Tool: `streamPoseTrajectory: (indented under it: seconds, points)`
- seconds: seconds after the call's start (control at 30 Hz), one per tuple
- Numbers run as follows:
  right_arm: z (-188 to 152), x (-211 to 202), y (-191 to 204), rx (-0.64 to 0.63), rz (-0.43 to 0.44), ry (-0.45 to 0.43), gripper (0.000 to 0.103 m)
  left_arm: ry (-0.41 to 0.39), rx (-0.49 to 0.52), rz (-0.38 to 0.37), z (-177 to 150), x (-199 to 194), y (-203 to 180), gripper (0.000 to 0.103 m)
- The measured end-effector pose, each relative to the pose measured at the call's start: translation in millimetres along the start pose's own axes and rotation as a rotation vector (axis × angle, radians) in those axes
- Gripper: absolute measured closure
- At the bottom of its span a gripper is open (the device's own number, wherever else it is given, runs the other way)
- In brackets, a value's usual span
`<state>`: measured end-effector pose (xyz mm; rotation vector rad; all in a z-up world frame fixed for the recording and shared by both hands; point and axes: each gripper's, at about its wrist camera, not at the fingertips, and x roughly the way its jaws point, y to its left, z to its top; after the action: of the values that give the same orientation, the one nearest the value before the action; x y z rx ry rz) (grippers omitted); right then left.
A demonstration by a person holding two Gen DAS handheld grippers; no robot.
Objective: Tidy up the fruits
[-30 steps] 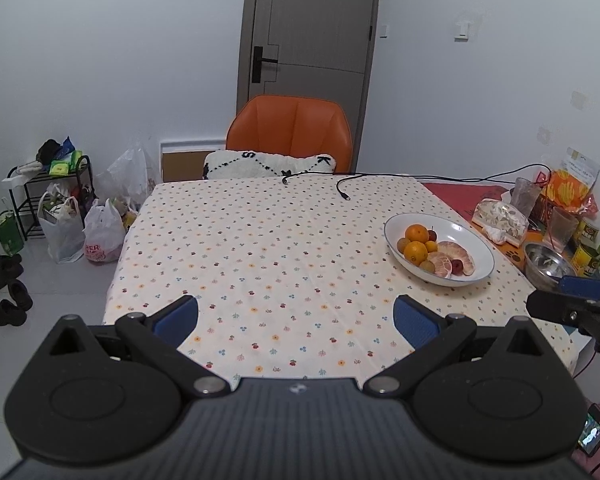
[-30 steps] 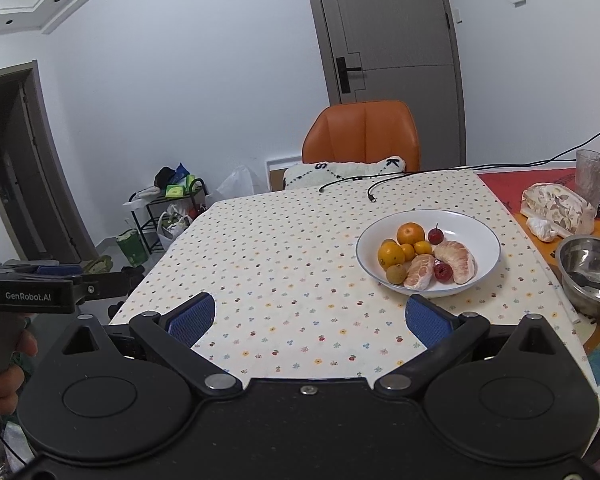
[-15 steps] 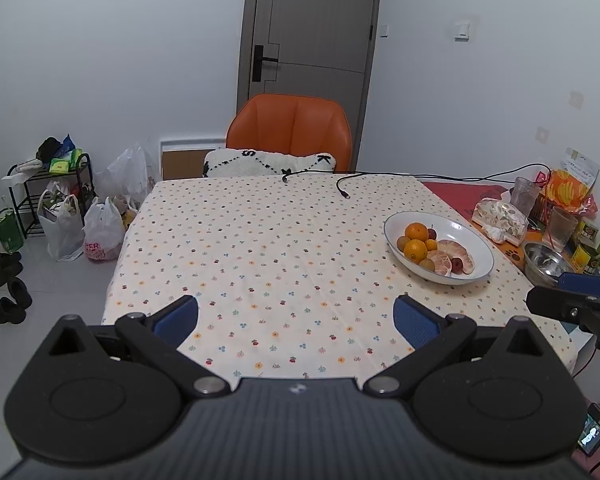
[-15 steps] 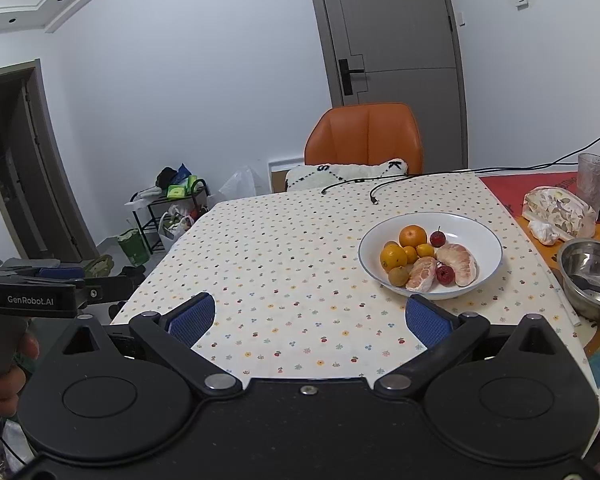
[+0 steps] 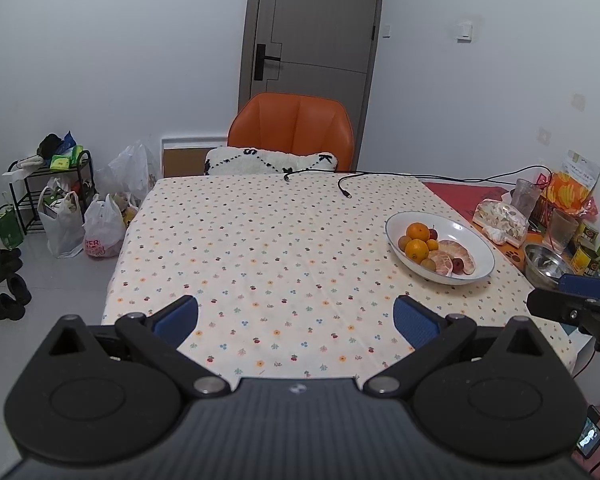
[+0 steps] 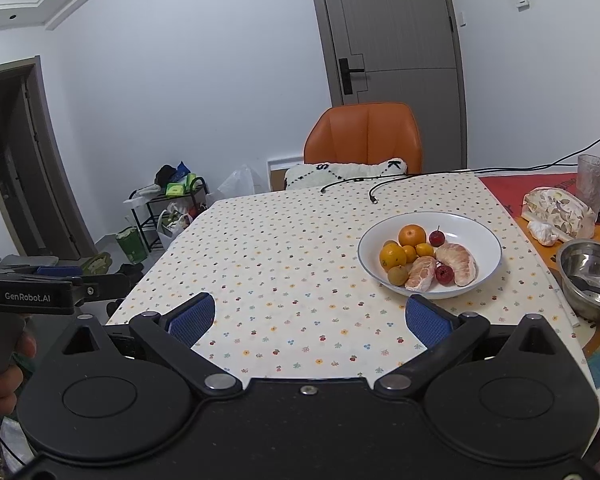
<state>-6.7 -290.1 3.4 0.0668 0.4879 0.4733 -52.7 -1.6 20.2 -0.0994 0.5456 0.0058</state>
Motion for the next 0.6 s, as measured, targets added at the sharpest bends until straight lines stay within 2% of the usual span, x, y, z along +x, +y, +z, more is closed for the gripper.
streamPoseTrajectory:
  seconds: [0.6]
  points:
    - [0.0, -0.3, -0.2, -0.004, 0.001, 0.000, 0.000, 0.004, -0.002, 0.000, -1.4, 0.5, -0.8, 0.000]
